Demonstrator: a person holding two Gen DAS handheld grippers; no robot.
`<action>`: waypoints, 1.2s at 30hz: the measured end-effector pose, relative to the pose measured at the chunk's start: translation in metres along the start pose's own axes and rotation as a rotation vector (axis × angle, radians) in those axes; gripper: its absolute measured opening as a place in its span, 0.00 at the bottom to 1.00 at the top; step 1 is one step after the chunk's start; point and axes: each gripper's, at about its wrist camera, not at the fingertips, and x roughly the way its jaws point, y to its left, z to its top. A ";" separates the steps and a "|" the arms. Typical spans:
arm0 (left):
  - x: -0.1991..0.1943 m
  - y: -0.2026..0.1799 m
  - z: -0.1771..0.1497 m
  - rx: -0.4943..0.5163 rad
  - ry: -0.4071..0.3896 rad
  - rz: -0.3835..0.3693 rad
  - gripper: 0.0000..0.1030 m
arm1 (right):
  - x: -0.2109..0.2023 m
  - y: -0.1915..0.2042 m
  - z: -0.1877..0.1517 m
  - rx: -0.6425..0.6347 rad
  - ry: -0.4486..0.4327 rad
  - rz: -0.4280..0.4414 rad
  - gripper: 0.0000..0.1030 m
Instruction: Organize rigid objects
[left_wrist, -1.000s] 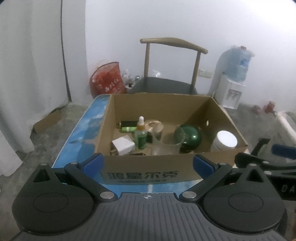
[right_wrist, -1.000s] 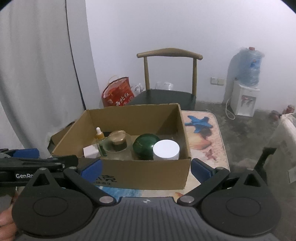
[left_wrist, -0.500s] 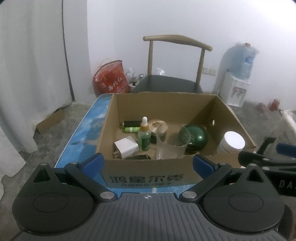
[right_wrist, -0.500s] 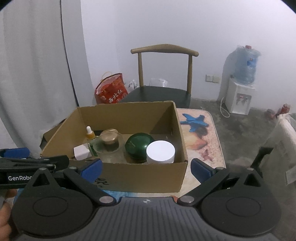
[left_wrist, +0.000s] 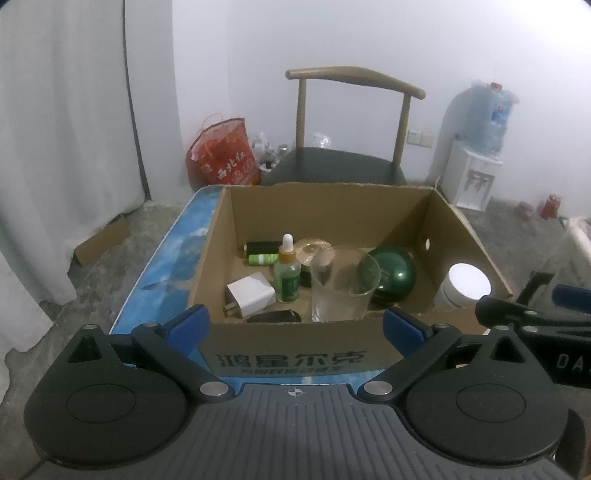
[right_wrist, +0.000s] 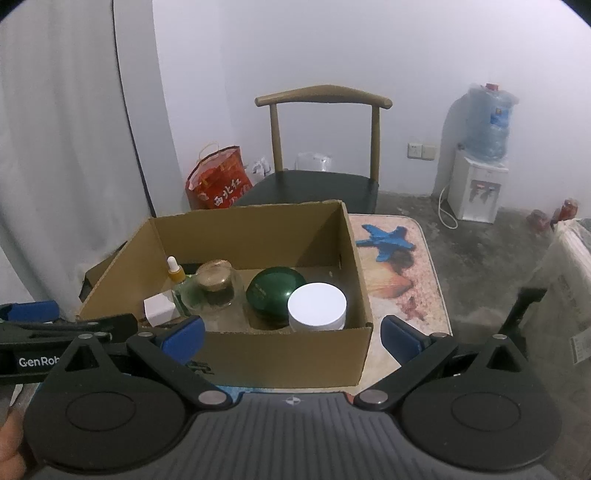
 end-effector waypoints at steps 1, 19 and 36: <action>0.000 0.000 0.000 0.001 -0.001 0.002 0.98 | -0.001 0.000 0.000 -0.001 -0.001 0.000 1.00; -0.003 -0.001 -0.001 0.012 -0.013 0.014 0.97 | -0.006 0.006 0.000 -0.014 -0.004 -0.006 1.00; -0.002 -0.003 -0.001 0.016 -0.006 0.016 0.97 | -0.007 0.006 -0.002 -0.006 0.004 -0.008 1.00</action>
